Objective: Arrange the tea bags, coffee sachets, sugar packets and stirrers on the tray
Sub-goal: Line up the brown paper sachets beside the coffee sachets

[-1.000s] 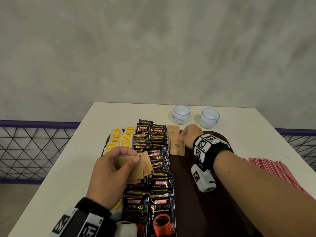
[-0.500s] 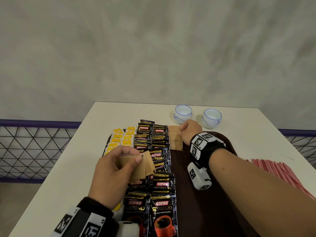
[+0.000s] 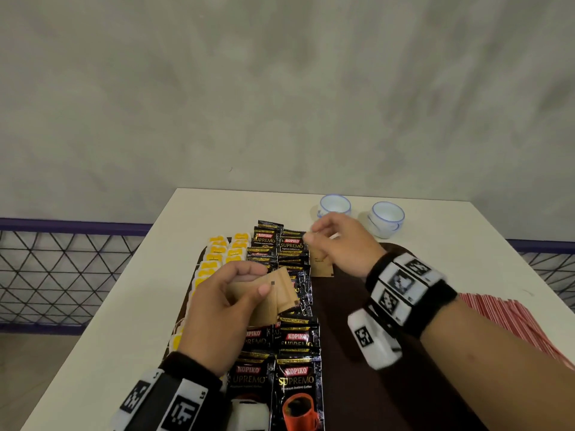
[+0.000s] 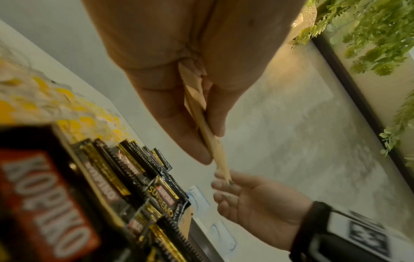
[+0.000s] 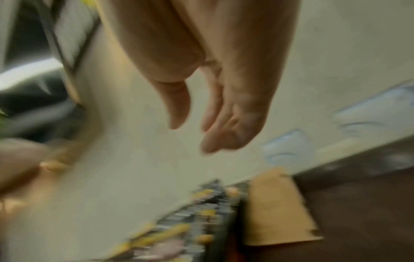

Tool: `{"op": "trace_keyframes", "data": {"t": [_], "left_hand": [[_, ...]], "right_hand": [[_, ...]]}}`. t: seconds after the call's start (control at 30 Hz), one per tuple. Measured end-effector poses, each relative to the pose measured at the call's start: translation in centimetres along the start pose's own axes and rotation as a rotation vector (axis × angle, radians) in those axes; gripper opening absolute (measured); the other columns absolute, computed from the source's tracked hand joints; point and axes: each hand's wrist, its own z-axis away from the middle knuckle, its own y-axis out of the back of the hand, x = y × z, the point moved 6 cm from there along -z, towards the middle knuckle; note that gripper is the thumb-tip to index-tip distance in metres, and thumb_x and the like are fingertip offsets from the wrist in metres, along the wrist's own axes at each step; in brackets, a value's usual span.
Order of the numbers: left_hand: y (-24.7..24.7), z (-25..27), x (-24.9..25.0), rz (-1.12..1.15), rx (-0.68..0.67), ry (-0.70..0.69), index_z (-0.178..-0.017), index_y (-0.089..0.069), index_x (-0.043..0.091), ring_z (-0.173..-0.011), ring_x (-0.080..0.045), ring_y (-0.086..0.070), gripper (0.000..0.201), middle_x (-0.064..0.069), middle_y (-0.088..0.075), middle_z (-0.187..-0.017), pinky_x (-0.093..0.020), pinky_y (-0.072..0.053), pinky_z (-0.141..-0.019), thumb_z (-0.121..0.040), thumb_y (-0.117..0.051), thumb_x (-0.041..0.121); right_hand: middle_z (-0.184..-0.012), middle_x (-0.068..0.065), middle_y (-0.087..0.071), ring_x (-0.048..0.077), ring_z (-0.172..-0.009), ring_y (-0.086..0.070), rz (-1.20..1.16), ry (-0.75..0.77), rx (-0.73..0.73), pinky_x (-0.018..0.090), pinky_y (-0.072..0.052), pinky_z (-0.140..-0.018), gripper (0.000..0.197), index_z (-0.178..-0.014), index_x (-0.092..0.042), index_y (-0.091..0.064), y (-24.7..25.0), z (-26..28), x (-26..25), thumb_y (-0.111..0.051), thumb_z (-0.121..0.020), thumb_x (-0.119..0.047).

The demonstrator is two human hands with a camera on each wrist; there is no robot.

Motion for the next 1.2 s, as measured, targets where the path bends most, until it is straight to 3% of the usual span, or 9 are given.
{"op": "trace_keyframes", "data": {"t": [0.1,0.17,0.37,0.53,0.63,0.73,0.87,1.0,1.2], "left_hand": [[-0.7,0.1,0.7,0.038,-0.036,-0.013,-0.092,-0.068,0.022,-0.080,-0.008,-0.067,0.017,0.006,-0.073,-0.088,-0.026,-0.055,-0.068,-0.081,-0.069,0.009],[-1.1,0.1,1.0,0.056,-0.065,-0.017,-0.094,-0.067,0.022,-0.081,-0.011,-0.068,0.019,0.005,-0.073,-0.088,-0.028,-0.057,-0.069,-0.081,-0.068,0.007],[-1.2,0.4,0.6,-0.054,-0.045,-0.005,-0.090,-0.067,0.030,-0.080,-0.011,-0.067,0.023,0.007,-0.072,-0.084,-0.028,-0.057,-0.065,-0.076,-0.075,0.014],[0.5,0.5,0.2,-0.028,0.032,0.034,-0.085,-0.065,0.026,-0.072,-0.016,-0.062,0.015,0.004,-0.068,-0.075,-0.031,-0.054,-0.048,-0.080,-0.071,0.014],[0.4,0.5,0.4,0.014,0.026,0.056,-0.087,-0.063,0.019,-0.061,-0.009,-0.059,0.007,-0.008,-0.063,-0.078,-0.029,-0.051,-0.038,-0.085,-0.065,0.012],[0.1,0.4,0.0,0.039,0.008,0.061,-0.090,-0.063,0.018,-0.069,-0.017,-0.064,0.007,-0.010,-0.067,-0.085,-0.032,-0.054,-0.047,-0.088,-0.061,0.012],[-0.1,0.2,-1.1,0.069,-0.010,0.121,-0.090,-0.067,0.024,-0.089,-0.038,-0.063,0.013,-0.006,-0.069,-0.094,-0.050,-0.055,-0.073,-0.088,-0.061,0.012],[0.3,0.1,-1.4,0.072,0.003,0.153,-0.087,-0.069,0.025,-0.082,-0.031,-0.066,0.021,-0.003,-0.068,-0.097,-0.057,-0.053,-0.082,-0.088,-0.060,0.006],[0.9,0.2,-0.8,0.099,0.008,0.134,-0.089,-0.067,0.019,-0.072,-0.018,-0.069,0.017,0.000,-0.071,-0.089,-0.045,-0.058,-0.074,-0.088,-0.059,0.004]], "right_hand": [[-0.091,0.004,-0.065,0.021,-0.077,-0.062,-0.164,0.068,-0.377,0.032,-0.053,-0.063,0.015,-0.104,-0.021,-0.058,-2.9,4.3,-2.5,-0.063,-0.090,-0.018],[-0.088,0.005,-0.063,0.023,-0.076,-0.062,-0.137,0.125,-0.429,0.033,-0.055,-0.063,0.020,-0.104,-0.019,-0.061,-3.5,5.5,-2.9,-0.065,-0.088,-0.007],[-0.065,-0.003,-0.060,0.015,-0.062,-0.060,-0.022,0.104,-0.315,0.031,-0.052,-0.060,0.026,-0.086,-0.020,-0.063,-1.1,5.7,-1.7,-0.068,-0.081,0.005],[-0.091,0.012,-0.054,0.023,-0.061,-0.061,-0.265,-0.099,-0.037,0.029,-0.054,-0.046,0.019,-0.097,-0.016,-0.052,4.1,4.2,0.8,-0.047,-0.096,0.003],[-0.099,0.014,-0.050,0.030,-0.069,-0.064,-0.139,-0.162,-0.013,0.033,-0.058,-0.055,0.030,-0.102,-0.020,-0.054,5.5,2.7,2.8,-0.046,-0.094,0.007],[-0.087,0.009,-0.054,0.023,-0.068,-0.063,0.060,-0.154,-0.039,0.034,-0.057,-0.065,0.043,-0.106,-0.020,-0.052,5.6,1.1,3.6,-0.055,-0.083,0.016],[-0.079,0.010,-0.062,0.018,-0.060,-0.065,0.166,-0.175,-0.083,0.028,-0.055,-0.064,0.033,-0.085,-0.015,-0.051,4.5,-1.1,3.7,-0.068,-0.077,0.013],[-0.075,0.007,-0.061,0.020,-0.068,-0.064,0.222,-0.180,-0.105,0.033,-0.059,-0.072,0.025,-0.077,-0.013,-0.059,2.9,-2.7,4.2,-0.069,-0.079,0.010],[-0.073,0.003,-0.052,0.015,-0.060,-0.059,0.193,-0.217,0.007,0.036,-0.060,-0.071,0.025,-0.080,-0.011,-0.059,1.7,-3.7,5.5,-0.070,-0.077,0.011]]}}
